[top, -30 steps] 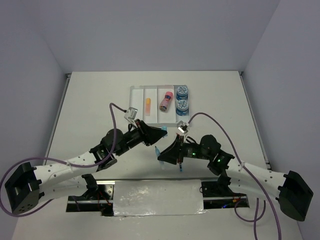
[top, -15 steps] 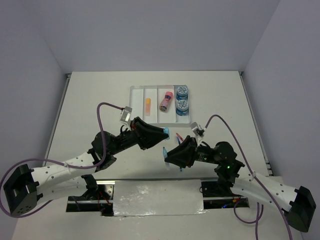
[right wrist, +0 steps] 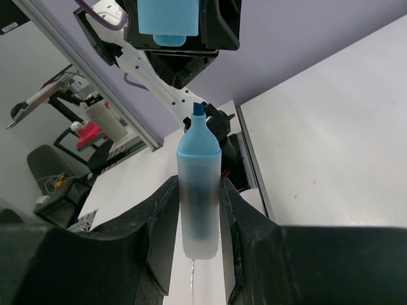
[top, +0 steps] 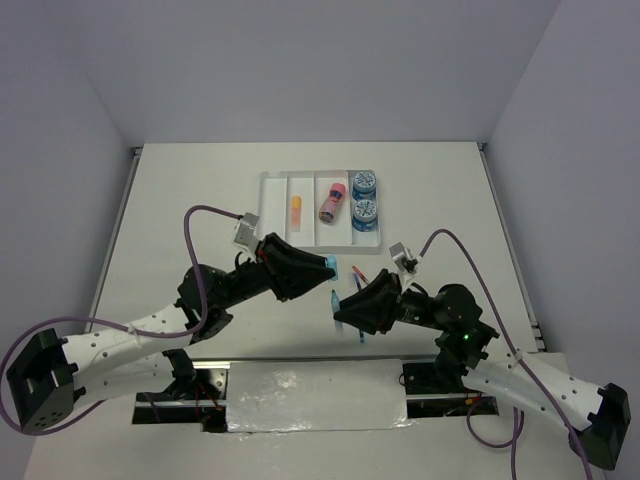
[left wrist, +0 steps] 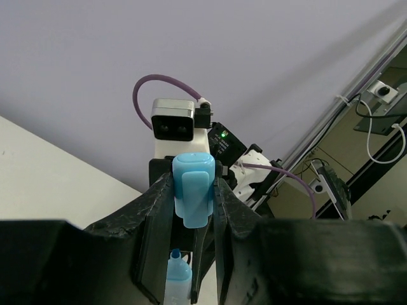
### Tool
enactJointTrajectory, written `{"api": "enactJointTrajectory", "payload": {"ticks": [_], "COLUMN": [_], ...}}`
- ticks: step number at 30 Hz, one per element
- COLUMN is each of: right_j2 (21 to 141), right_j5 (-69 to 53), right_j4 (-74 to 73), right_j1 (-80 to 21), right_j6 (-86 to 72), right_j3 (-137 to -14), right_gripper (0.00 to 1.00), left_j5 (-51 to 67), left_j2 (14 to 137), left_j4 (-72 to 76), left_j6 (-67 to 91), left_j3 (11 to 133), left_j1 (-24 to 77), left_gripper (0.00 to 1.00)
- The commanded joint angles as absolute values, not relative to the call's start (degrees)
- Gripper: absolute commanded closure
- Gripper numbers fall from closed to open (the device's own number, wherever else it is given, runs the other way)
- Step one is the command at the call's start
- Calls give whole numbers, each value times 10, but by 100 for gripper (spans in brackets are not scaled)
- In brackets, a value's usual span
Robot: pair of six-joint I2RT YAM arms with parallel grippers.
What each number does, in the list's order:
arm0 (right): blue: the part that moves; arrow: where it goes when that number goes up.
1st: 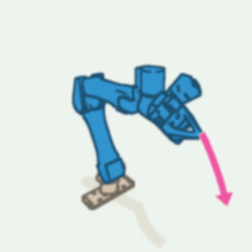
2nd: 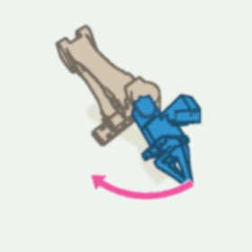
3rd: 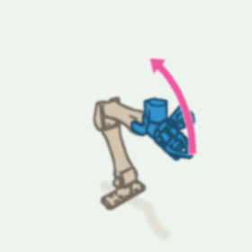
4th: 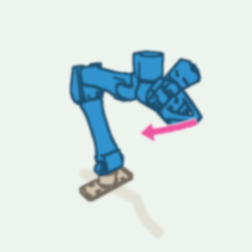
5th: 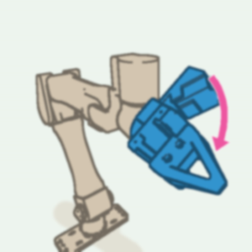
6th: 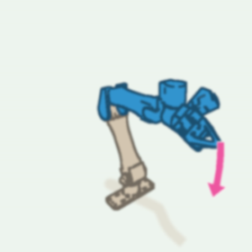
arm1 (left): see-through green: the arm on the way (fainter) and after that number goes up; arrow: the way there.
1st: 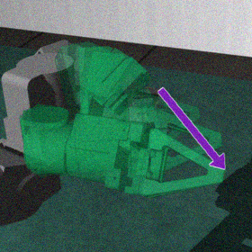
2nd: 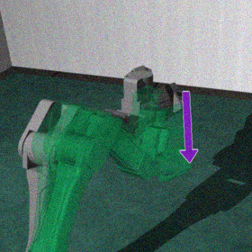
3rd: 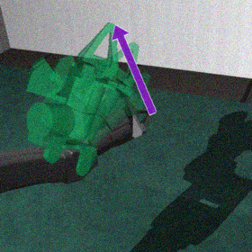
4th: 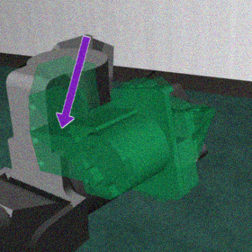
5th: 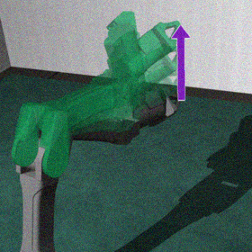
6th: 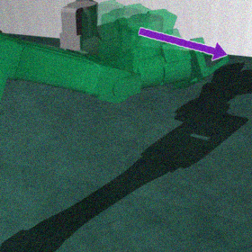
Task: Sort the stationery into containers
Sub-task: Close the pen cap on the pen.
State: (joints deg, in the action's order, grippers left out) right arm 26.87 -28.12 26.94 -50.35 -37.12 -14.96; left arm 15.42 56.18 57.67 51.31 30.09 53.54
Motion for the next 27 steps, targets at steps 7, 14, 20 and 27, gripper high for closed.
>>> {"api": "enactJointTrajectory", "payload": {"ticks": [7,14,20,27], "right_j2": [267,277,290,316], "right_j5": [-292,-294,-293,-308], "right_j4": [273,265,272,294], "right_j1": [-498,-497,-491,-475], "right_j6": [-350,-350,-349,-358], "right_j3": [-207,-225,-242,-269], "right_gripper": [100,100,100,100], "left_j5": [187,185,199,211], "left_j2": [568,560,567,567], "left_j4": [638,628,638,638], "left_j6": [507,501,507,505], "left_j3": [303,300,303,302], "left_j1": [533,533,533,533], "left_gripper": [94,95,96,98]}}
